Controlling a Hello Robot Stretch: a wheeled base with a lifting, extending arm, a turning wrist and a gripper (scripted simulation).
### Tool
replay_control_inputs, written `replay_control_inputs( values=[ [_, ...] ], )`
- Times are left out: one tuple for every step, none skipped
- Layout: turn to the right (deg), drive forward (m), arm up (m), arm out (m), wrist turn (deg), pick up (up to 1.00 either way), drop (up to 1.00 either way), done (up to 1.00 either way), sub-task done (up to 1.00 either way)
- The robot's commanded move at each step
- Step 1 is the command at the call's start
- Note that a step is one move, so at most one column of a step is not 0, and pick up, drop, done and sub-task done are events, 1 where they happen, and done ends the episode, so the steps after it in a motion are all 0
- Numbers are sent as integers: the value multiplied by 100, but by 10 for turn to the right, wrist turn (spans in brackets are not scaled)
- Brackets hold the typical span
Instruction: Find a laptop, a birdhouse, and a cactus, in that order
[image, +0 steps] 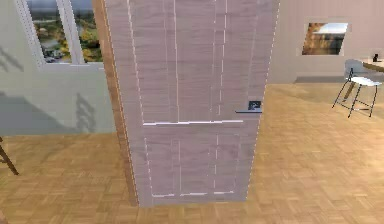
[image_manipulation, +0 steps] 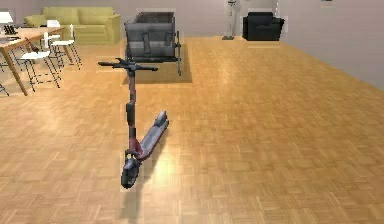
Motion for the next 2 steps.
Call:
replay_control_inputs(
  values=[
    [0, 40, 0, 0, 0, 0, 0, 0, 0],
    [-90, 0, 0, 0, 0, 0, 0, 0, 0]
  ],
)
